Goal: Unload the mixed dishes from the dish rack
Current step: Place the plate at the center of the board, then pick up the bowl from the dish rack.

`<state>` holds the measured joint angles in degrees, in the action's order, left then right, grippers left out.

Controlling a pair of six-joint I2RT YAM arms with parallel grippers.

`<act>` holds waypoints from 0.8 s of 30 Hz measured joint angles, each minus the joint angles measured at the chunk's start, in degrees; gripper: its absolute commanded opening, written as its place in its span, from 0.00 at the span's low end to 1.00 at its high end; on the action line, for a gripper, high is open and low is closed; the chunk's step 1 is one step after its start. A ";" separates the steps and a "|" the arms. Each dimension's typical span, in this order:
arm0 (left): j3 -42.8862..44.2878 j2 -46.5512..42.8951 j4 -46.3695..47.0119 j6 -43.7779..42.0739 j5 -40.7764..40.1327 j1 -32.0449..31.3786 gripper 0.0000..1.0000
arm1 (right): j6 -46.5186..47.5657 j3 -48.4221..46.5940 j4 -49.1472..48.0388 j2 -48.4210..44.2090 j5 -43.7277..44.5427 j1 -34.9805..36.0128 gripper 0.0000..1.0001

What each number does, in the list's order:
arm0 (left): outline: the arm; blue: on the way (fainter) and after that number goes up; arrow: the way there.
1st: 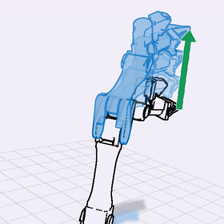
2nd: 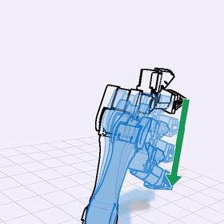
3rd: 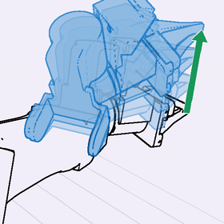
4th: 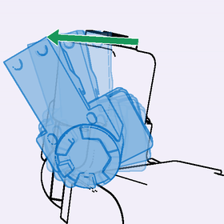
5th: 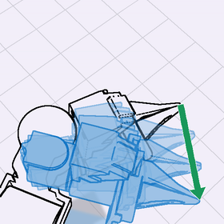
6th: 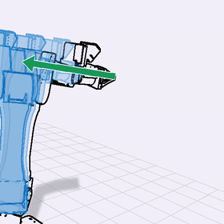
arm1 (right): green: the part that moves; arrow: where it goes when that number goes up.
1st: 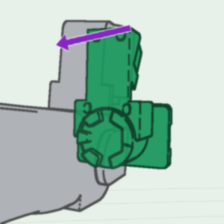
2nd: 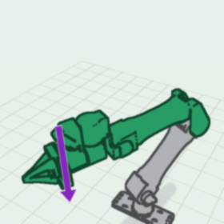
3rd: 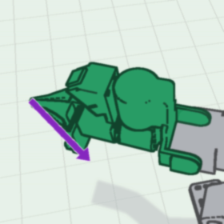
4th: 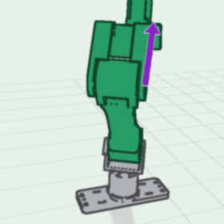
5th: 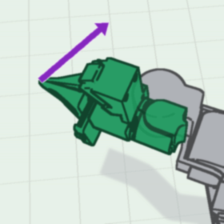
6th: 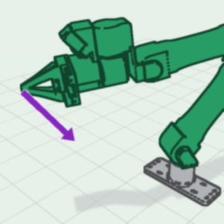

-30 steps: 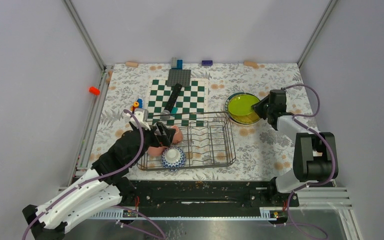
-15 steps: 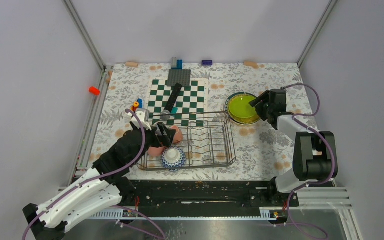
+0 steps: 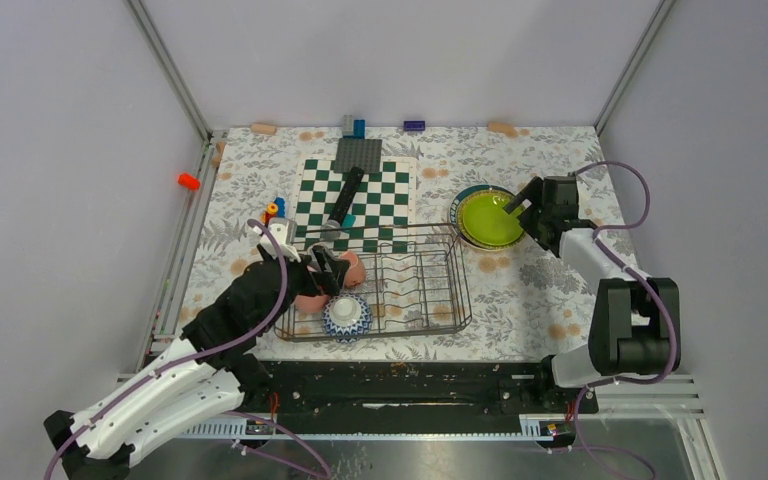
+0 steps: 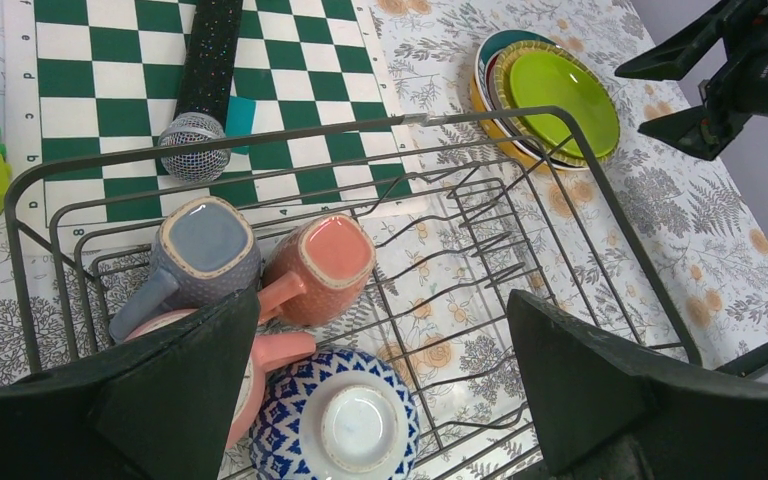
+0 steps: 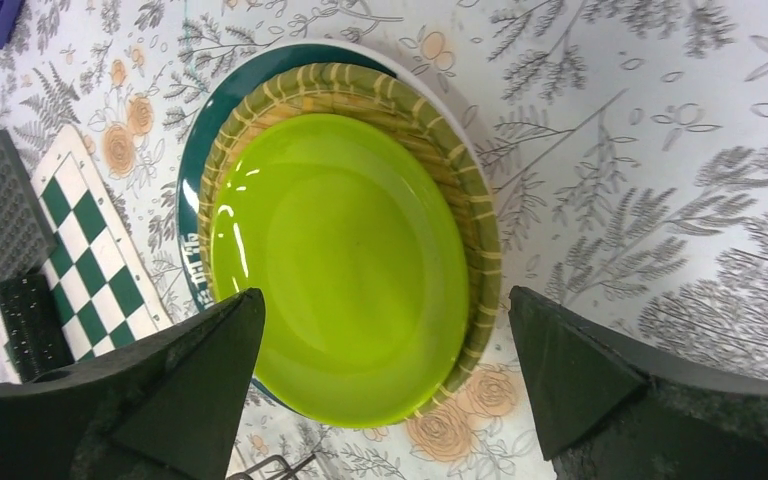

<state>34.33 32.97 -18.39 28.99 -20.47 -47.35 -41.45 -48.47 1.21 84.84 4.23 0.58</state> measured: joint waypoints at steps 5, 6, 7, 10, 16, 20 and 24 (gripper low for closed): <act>0.83 0.02 -1.53 0.66 -0.33 0.00 0.99 | 1.55 0.07 3.61 -3.58 1.66 0.00 1.00; 1.01 0.04 -1.79 0.92 -0.44 0.00 0.99 | 1.84 0.26 3.80 -4.61 1.84 0.00 1.00; 1.25 0.15 -2.19 1.09 -0.61 0.00 0.99 | 2.19 0.52 4.00 -5.90 1.90 0.00 1.00; 2.12 0.55 -3.10 1.99 -1.14 0.00 0.99 | 3.13 1.79 4.07 -10.29 0.98 0.00 1.00; 5.05 3.26 -6.91 5.42 -3.26 0.00 0.99 | 5.42 6.91 -0.92 -19.98 -5.22 3.32 1.00; 6.16 4.96 -9.22 7.56 -3.78 0.00 0.99 | 8.46 7.06 -2.43 -23.06 -8.50 11.23 1.00; 6.16 6.08 -11.54 9.01 -3.52 -0.09 0.99 | 9.38 7.43 -2.47 -25.55 -10.86 15.04 1.00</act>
<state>40.49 39.05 -29.93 38.00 -23.99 -47.44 -32.08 -41.04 -1.26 59.29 -6.63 15.62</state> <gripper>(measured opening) 0.986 0.993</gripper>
